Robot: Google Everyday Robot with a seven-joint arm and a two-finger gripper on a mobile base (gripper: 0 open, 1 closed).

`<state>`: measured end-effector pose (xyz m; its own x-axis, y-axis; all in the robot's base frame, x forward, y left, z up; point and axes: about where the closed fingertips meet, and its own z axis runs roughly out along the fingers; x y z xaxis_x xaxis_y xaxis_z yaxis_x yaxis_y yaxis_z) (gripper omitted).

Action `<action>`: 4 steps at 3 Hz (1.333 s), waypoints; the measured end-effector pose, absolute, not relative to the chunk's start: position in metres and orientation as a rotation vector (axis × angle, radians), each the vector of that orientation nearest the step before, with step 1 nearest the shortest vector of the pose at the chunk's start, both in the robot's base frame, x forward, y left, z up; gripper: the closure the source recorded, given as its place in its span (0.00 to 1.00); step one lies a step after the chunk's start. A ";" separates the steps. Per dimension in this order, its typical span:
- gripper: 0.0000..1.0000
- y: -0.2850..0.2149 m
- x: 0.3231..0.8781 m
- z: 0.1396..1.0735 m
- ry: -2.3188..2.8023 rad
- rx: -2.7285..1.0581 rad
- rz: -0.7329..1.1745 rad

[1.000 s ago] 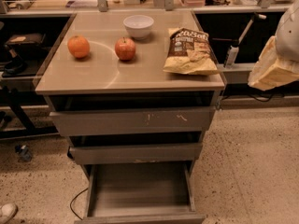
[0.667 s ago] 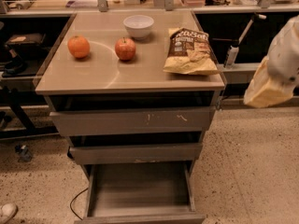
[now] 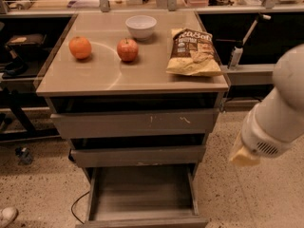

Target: Close bottom drawer

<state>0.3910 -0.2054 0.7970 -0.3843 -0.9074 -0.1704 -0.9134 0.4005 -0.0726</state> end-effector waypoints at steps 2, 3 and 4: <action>1.00 -0.208 0.357 0.700 2.614 -1.668 0.171; 1.00 -0.196 0.346 0.659 2.655 -1.691 0.210; 1.00 -0.181 0.341 0.598 2.705 -1.694 0.261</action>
Offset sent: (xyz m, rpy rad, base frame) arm -0.0238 -0.0014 -0.0796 -0.0109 0.1301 -0.0161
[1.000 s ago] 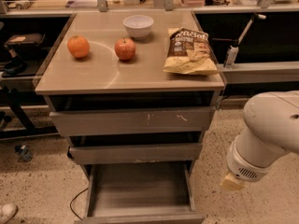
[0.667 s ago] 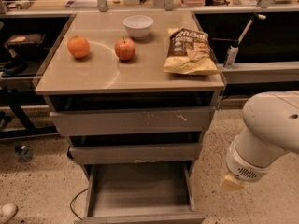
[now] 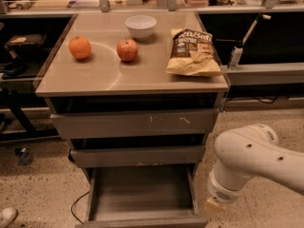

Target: Close bottom drawer

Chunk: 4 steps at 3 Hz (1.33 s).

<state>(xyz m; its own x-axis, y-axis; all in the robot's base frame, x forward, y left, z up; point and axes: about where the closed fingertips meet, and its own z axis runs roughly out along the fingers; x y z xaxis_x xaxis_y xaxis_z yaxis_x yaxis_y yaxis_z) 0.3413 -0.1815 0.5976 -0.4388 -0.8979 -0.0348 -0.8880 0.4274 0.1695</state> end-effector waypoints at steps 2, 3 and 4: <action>1.00 -0.171 0.334 0.497 -2.564 1.483 -0.342; 1.00 -0.171 0.334 0.497 -2.564 1.483 -0.342; 1.00 -0.165 0.328 0.456 -2.571 1.426 -0.409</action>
Offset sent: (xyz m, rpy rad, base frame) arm -0.0090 0.0153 -0.1495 -0.0010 0.1927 -0.1177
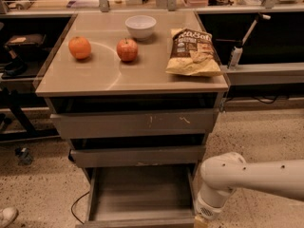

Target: Close bottom drawer

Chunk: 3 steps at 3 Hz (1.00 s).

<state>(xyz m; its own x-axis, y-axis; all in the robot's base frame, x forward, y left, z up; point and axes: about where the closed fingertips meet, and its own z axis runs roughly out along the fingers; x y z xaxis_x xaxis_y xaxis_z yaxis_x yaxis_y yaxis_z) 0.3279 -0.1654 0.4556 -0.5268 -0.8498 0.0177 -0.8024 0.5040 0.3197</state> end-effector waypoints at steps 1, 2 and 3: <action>1.00 -0.165 0.332 0.390 -2.673 1.262 -0.550; 1.00 -0.167 0.336 0.341 -2.722 1.103 -0.646; 1.00 -0.160 0.335 0.301 -2.690 1.018 -0.740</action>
Offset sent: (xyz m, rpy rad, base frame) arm 0.0179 -0.0065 -0.1721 0.1698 0.1074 -0.3932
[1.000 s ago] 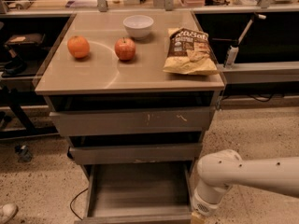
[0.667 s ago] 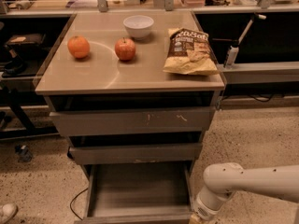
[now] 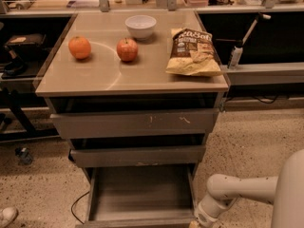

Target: Close bottom drawer

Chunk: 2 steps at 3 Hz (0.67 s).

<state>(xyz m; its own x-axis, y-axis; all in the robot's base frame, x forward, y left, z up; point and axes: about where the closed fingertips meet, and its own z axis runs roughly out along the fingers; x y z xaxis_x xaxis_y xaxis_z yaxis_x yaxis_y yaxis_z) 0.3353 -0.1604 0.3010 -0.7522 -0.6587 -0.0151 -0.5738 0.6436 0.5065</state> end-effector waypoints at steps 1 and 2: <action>1.00 -0.160 0.335 0.301 -2.691 1.018 -0.740; 1.00 -0.149 0.335 0.268 -2.712 0.943 -0.823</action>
Offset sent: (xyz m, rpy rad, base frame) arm 0.0048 0.0376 -0.1151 0.1704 0.0488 -0.2090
